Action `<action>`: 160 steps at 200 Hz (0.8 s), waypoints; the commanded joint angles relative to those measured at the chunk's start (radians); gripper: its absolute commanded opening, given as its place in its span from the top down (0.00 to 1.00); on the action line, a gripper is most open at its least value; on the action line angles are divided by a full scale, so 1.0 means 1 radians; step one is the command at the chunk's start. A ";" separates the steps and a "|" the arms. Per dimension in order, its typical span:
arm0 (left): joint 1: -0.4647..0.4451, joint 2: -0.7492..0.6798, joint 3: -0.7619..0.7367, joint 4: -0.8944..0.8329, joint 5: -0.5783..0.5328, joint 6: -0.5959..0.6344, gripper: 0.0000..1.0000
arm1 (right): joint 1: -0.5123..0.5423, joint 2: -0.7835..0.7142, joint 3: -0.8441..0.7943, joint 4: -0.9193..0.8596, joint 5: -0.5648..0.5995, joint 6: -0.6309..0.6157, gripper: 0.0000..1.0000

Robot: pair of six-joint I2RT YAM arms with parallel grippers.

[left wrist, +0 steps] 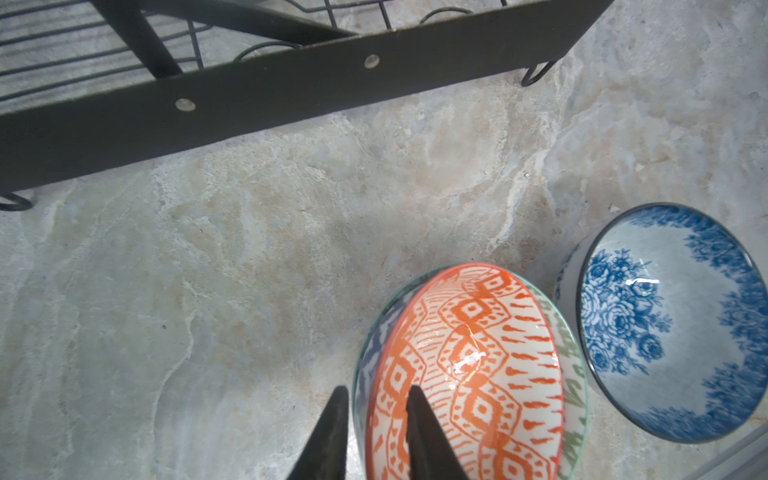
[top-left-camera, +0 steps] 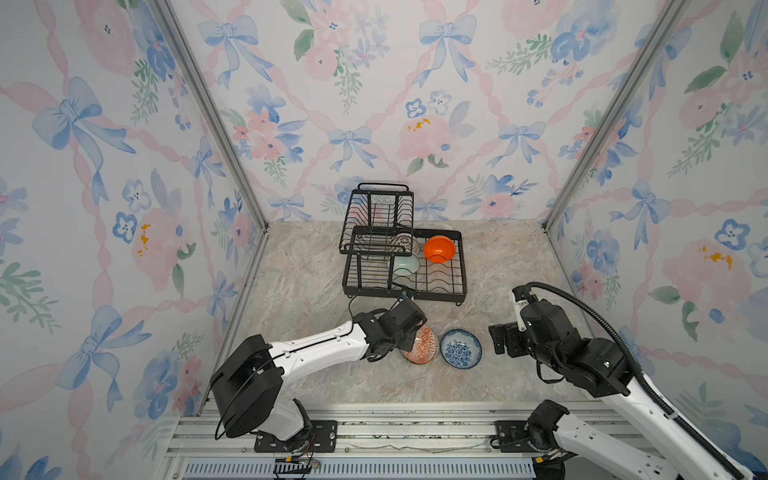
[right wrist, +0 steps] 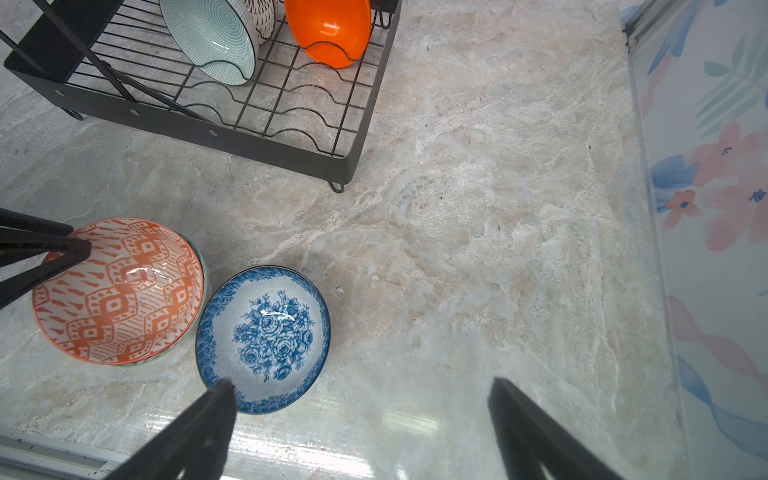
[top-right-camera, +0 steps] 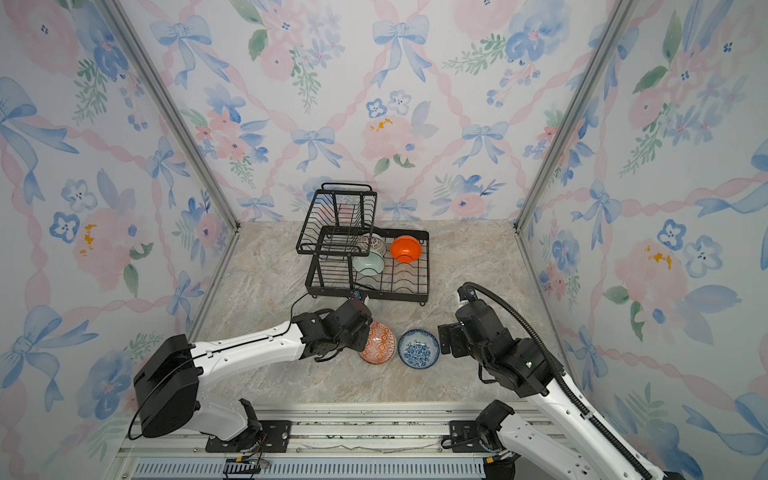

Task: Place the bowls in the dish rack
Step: 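Grasp the rim of the orange-patterned bowl with the left gripper, then lift the orange-patterned bowl toward the right gripper while the right gripper approaches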

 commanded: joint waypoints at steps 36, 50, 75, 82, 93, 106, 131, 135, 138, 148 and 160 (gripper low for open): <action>-0.001 0.041 0.011 -0.008 0.021 0.001 0.79 | 0.001 0.002 0.010 0.004 -0.009 -0.022 0.03; -0.002 0.041 0.006 -0.009 0.019 -0.002 0.81 | 0.001 0.001 0.010 0.006 -0.010 -0.022 0.03; -0.002 0.032 0.006 -0.012 0.012 -0.002 0.90 | 0.000 -0.001 0.009 0.006 -0.010 -0.023 0.03; -0.002 0.028 0.008 -0.013 0.009 -0.002 0.93 | 0.000 -0.001 0.007 0.007 -0.010 -0.023 0.03; -0.002 0.026 0.009 -0.015 0.005 -0.001 0.97 | 0.000 -0.001 0.007 0.007 -0.012 -0.022 0.03; -0.002 0.023 0.013 -0.017 -0.001 0.002 0.99 | 0.000 0.000 0.006 0.007 -0.014 -0.022 0.03; -0.001 0.017 0.024 -0.020 -0.006 0.007 1.00 | -0.002 0.003 0.007 0.008 -0.016 -0.023 0.03; -0.002 0.016 0.027 -0.020 -0.007 0.008 1.00 | -0.002 0.003 0.007 0.008 -0.016 -0.023 0.03; -0.002 0.016 0.029 -0.021 -0.008 0.010 1.00 | -0.002 0.004 0.007 0.008 -0.016 -0.022 0.03; -0.002 0.014 0.035 -0.023 -0.011 0.012 1.00 | -0.002 0.004 0.008 0.007 -0.018 -0.022 0.03; -0.002 0.008 0.045 -0.027 -0.018 0.015 1.00 | -0.002 0.006 0.011 0.006 -0.020 -0.023 0.03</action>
